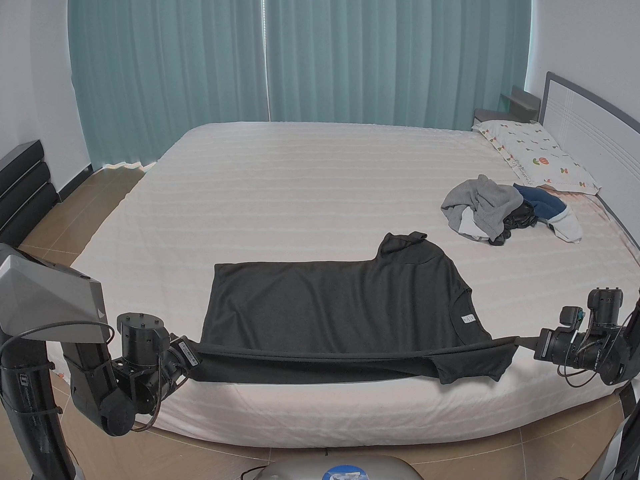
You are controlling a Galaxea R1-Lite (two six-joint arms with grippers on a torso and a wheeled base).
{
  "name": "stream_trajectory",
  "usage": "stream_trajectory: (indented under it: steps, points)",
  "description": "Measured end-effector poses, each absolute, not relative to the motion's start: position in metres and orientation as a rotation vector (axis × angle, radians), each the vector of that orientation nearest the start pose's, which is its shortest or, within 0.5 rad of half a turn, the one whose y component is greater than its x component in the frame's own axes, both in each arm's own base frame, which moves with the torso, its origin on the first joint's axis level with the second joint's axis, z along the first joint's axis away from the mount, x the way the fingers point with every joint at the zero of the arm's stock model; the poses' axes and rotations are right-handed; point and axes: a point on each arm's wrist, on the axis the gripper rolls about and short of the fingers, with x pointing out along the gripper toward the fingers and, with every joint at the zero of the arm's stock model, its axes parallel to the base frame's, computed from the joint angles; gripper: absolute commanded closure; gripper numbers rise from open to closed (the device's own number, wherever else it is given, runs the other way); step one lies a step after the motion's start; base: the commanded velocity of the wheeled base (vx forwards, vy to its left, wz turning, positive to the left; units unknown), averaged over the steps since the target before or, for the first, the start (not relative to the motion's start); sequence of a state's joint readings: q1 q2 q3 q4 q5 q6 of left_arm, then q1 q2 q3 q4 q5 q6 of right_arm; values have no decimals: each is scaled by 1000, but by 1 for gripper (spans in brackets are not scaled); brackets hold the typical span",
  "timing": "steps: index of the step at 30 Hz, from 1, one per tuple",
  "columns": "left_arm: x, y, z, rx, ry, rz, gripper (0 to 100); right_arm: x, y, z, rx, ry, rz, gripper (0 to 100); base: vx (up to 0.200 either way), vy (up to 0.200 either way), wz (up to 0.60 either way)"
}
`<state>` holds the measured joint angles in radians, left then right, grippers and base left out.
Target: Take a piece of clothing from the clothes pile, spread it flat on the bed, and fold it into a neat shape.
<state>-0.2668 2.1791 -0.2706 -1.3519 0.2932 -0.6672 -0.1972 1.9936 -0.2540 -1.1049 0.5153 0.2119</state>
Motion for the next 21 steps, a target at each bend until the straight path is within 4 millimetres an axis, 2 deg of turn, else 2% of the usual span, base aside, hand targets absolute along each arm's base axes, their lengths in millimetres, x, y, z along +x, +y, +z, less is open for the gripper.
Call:
stream_trajectory:
  steps: [10,21]
  points:
    - [259,-65,18,-513,458,182,100,245,-38,45,404,563,253,100,0,0,0]
    - [245,-65,24,-506,470,170,100,218,-33,59,387,541,257,100,0,0,0]
